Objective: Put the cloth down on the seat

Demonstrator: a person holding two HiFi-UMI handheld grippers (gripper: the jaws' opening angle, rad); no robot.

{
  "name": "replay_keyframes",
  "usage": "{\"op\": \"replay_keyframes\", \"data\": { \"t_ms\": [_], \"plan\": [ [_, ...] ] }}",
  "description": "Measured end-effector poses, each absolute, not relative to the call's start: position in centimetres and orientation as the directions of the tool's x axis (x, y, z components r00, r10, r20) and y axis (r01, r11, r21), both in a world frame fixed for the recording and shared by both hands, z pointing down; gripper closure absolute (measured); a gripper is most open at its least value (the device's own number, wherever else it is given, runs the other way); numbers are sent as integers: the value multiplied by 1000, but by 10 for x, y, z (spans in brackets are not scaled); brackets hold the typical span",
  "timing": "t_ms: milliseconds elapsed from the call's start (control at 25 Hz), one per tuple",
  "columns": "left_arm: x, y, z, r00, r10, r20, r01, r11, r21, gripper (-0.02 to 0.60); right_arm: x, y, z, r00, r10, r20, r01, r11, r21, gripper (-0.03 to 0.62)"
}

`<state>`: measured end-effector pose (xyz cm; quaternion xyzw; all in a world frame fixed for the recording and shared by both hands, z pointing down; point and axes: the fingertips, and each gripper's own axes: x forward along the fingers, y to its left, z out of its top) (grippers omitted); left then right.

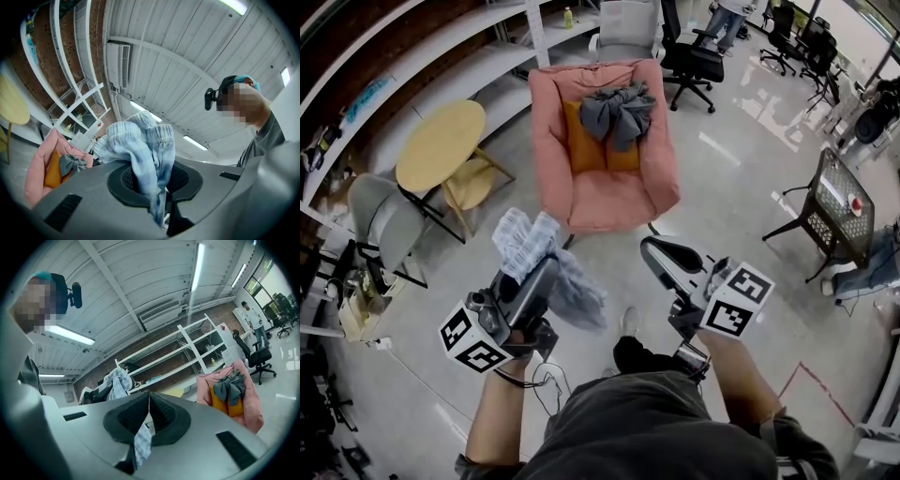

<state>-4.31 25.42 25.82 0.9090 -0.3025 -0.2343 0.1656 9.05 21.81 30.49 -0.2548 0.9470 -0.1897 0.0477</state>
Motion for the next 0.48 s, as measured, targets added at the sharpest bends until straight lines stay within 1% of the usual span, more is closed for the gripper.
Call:
{"op": "replay_keyframes", "data": {
  "t_ms": [240,480],
  "plan": [
    [-25,159,256,701,-647,-300,-491,-743,455,509,102,124,309,-882,-471,21,-436,797,-418,577],
    [-5,83,254,695,-657,-293,-507,-736,448,509,124,45,309,-889,-457,8,-418,805,-422,577]
  ]
}}
